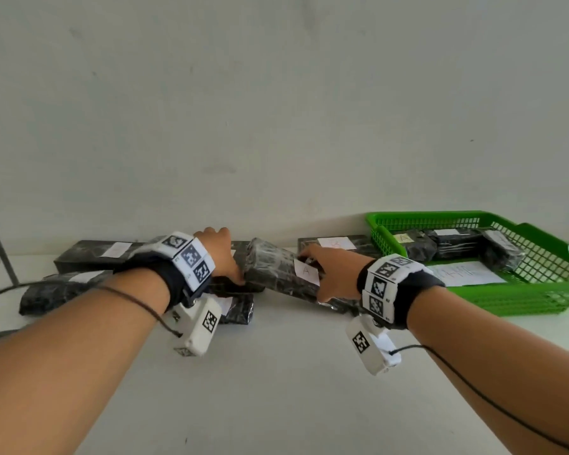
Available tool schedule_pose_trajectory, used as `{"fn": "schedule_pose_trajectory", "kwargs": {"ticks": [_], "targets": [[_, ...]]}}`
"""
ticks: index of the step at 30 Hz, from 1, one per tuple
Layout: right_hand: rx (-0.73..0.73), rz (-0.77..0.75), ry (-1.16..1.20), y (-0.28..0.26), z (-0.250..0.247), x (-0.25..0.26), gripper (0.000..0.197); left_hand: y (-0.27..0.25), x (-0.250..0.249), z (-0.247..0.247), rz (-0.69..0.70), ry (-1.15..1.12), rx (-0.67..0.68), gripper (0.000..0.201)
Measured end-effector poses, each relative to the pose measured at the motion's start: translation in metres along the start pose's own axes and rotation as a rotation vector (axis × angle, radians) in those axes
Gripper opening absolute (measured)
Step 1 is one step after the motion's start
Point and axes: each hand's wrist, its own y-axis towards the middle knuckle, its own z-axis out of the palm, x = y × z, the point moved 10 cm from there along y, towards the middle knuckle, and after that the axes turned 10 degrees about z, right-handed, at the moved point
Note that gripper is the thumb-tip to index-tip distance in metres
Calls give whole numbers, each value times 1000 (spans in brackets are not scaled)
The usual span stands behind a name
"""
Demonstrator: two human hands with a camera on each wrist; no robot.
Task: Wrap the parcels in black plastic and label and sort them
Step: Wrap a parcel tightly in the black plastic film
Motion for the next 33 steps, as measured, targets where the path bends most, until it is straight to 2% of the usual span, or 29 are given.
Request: {"fn": "schedule_pose_trajectory", "kwargs": {"ticks": [3, 5, 7, 11, 15, 19, 21, 29, 33], "targets": [[11, -33, -6, -1, -2, 0, 82, 23, -7, 2, 97, 47, 98, 122], [16, -46, 17, -3, -5, -2, 83, 39, -9, 4, 146, 86, 147, 136], [31, -56, 40, -4, -5, -5, 82, 51, -8, 13, 155, 133, 212, 137], [51, -71, 42, 0, -4, -8, 82, 70, -5, 28, 142, 223, 283, 124], [61, -67, 32, 6, -1, -8, 81, 75, 1, -5, 170, 249, 151, 116], [59, -77, -76, 17, 10, 2, 81, 61, 16, -60, 142, 281, -65, 122], [54, -64, -123, 24, 17, 8, 77, 51, 21, -78, 128, 319, -130, 129], [-10, 14, -146, 26, 21, 14, 71, -3, 14, -88, 182, 370, -193, 136], [-36, 48, -178, 11, 20, 20, 80, -29, 12, -86, 186, 335, -195, 135]]}}
